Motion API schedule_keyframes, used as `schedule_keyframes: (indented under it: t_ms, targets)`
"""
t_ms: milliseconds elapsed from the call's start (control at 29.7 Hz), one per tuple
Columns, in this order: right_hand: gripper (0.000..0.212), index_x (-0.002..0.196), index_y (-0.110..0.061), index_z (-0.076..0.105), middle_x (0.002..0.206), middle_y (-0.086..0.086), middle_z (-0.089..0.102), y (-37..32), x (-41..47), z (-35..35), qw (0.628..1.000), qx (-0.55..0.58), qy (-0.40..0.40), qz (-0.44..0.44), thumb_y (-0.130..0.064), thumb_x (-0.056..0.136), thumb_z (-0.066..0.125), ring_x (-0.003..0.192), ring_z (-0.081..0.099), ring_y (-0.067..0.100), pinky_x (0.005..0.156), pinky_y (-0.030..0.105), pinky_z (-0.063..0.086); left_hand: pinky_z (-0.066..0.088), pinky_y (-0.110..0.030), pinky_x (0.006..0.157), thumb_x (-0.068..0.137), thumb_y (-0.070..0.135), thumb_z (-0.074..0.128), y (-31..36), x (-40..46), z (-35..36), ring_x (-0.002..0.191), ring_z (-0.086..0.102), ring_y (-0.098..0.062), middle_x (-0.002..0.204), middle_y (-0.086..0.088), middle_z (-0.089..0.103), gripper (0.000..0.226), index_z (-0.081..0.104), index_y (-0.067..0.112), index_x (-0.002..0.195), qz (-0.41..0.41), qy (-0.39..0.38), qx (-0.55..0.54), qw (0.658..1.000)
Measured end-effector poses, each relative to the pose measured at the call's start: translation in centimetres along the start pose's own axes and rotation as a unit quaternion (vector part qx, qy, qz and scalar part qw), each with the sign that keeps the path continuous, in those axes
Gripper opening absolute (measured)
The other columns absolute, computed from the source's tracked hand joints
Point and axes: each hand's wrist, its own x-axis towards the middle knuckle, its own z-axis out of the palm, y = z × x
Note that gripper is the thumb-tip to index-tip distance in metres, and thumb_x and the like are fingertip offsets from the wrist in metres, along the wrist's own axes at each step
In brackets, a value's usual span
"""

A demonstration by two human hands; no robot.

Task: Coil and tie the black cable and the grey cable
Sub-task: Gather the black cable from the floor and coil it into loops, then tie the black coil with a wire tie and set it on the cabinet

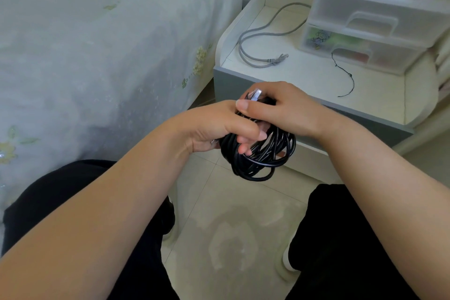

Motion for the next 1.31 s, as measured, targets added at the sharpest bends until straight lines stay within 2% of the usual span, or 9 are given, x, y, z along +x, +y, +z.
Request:
schedule_keyframes:
  t_ms: [101,202,336,471,639,773,908,1143,1311]
  targets:
    - [0.042,0.081,-0.023,0.066,0.073,-0.005,0.07,0.2,-0.5,0.9,0.998,-0.003,0.063,0.001,-0.063,0.076,0.057,0.068,0.065,0.009,0.069,0.033,0.052,0.051,-0.045,0.083,0.08,-0.002,0.059,0.1,-0.1,0.5,0.047,0.053,-0.009,0.044,0.003,0.044,0.01,0.053,-0.01,0.08,0.01,0.018,0.043,0.999]
    - [0.044,0.069,-0.023,0.061,0.057,-0.009,0.063,0.6,-0.5,1.8,0.984,0.005,0.176,0.01,-0.066,0.073,0.055,0.055,0.056,0.001,0.06,0.025,0.043,0.051,-0.048,0.089,0.081,-0.001,0.058,0.3,0.2,0.9,0.053,0.057,-0.015,0.049,-0.002,0.05,0.01,0.053,-0.009,0.077,0.013,0.072,0.069,0.995]
    - [0.049,0.055,-0.022,0.047,0.045,-0.014,0.047,0.5,-0.4,1.6,0.97,0.042,0.238,0.023,-0.069,0.068,0.054,0.047,0.042,0.002,0.055,0.023,0.034,0.054,-0.035,0.079,0.08,0.014,0.064,1.0,0.4,1.4,0.067,0.069,-0.02,0.057,-0.004,0.063,0.005,0.062,0.018,0.08,0.031,0.169,0.125,0.977]
    - [0.061,0.052,-0.011,0.033,0.047,-0.007,0.027,0.5,-0.2,0.1,0.957,0.097,0.271,0.027,-0.064,0.071,0.056,0.049,0.03,0.014,0.054,0.029,0.028,0.054,-0.034,0.079,0.072,0.036,0.073,1.0,0.5,0.4,0.077,0.068,-0.01,0.082,0.002,0.069,0.036,0.062,0.021,0.102,0.054,0.184,0.141,0.971]
    - [0.062,0.051,-0.013,0.031,0.048,-0.004,0.025,0.8,0.1,-0.4,0.946,0.126,0.294,0.047,-0.064,0.074,0.059,0.049,0.033,0.021,0.054,0.037,0.036,0.043,-0.023,0.064,0.076,0.024,0.075,0.5,1.4,0.9,0.063,0.058,-0.002,0.066,0.015,0.061,0.019,0.058,0.025,0.083,0.072,0.218,0.143,0.963]
    - [0.062,0.055,-0.015,0.036,0.049,0.005,0.034,0.7,0.4,-0.7,0.954,0.098,0.264,0.101,-0.071,0.071,0.057,0.048,0.04,0.021,0.056,0.033,0.037,0.056,-0.041,0.081,0.077,0.013,0.063,0.0,2.4,2.1,0.07,0.07,-0.022,0.058,0.0,0.067,0.004,0.059,0.013,0.078,0.059,0.29,0.06,0.953]
    - [0.056,0.081,-0.011,0.062,0.059,0.0,0.061,0.8,-0.1,-2.6,0.957,0.184,0.197,0.111,-0.067,0.079,0.054,0.051,0.056,0.014,0.06,0.031,0.052,0.053,-0.045,0.076,0.075,0.007,0.06,0.1,2.9,2.5,0.052,0.063,-0.021,0.046,0.0,0.056,0.008,0.053,0.009,0.071,0.072,0.317,-0.048,0.945]
    - [0.044,0.11,-0.018,0.06,0.105,0.008,0.061,2.8,-0.4,-0.6,0.836,0.515,0.064,0.178,-0.041,0.073,0.065,0.083,0.068,0.02,0.087,0.039,0.053,0.053,-0.033,0.051,0.081,-0.004,0.053,0.0,2.5,1.2,0.04,0.048,-0.017,0.043,0.0,0.041,0.025,0.047,0.007,0.059,0.107,0.365,-0.156,0.911]
    - [0.034,0.099,-0.012,0.062,0.088,0.006,0.067,2.9,-0.7,-0.7,0.819,0.55,-0.007,0.166,-0.032,0.071,0.066,0.079,0.067,0.019,0.082,0.033,0.055,0.047,-0.03,0.052,0.084,-0.001,0.052,-0.2,2.6,0.2,0.037,0.046,-0.014,0.042,0.001,0.04,0.036,0.043,0.01,0.051,0.077,0.342,-0.256,0.901]
